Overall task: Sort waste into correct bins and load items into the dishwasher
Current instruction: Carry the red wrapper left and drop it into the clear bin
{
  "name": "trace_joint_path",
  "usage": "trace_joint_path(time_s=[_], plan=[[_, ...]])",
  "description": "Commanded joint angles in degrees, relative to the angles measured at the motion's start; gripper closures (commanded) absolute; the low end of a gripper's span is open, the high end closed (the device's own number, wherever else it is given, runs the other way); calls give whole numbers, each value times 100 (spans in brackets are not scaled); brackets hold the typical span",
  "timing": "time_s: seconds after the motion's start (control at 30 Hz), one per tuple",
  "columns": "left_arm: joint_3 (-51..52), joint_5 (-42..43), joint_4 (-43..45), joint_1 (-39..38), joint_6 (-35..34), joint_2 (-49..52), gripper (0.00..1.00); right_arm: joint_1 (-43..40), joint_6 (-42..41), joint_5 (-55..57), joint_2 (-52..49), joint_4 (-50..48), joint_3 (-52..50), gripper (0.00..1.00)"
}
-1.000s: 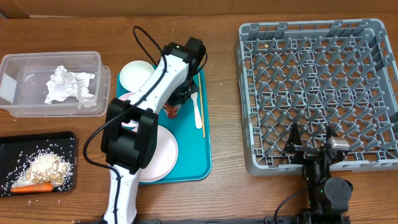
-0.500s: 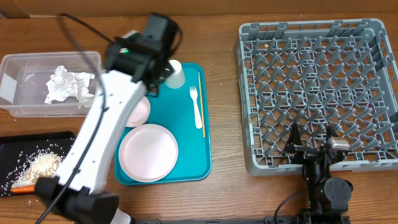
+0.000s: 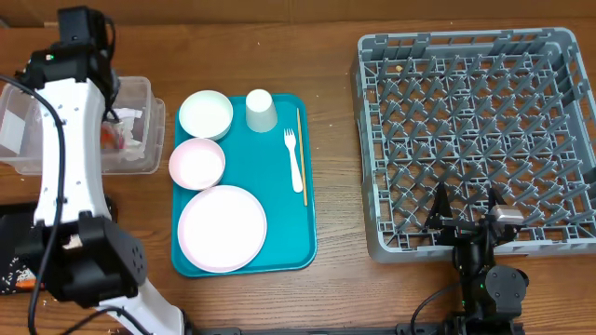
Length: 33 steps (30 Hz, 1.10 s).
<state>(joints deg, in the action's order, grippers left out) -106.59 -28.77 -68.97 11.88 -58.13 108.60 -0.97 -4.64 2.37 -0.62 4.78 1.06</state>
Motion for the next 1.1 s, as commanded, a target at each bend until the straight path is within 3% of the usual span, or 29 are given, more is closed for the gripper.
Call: trace_joint_path(time_s=[0.0,0.1,0.3,0.37,0.5,0.6,0.73,0.8,1.07], plan=[[-17,-122,2,262,153,278,19,37,15,55,46,-20,-61,0],[-20,118,-63,315,675,201,18,37,13,55,46,-20,-61,0],[-20,1784,-72,109,1176,-365,20,37,13,55,46,-20,-61,0],[-20,2385,-42,-190,1639,-590,20,37,13,55,46,-20,-61,0],[-20,2758,-352,-1054,2345,-713,20,37,13,55,46,-20,-61,0],[33,2763,-612,-1976,2791,-638,19,37,13,55,46,-20,-61,0],[44,2457,-337,-3040,2811,-404,14,37,13,55,46,-20,-61,0],[44,2256,-81,-3386,2811,-236,0,37,13,55,46,-20,-61,0],[44,2133,-68,-3698,2811,431,0,37,13,55,46,-20,-61,0]])
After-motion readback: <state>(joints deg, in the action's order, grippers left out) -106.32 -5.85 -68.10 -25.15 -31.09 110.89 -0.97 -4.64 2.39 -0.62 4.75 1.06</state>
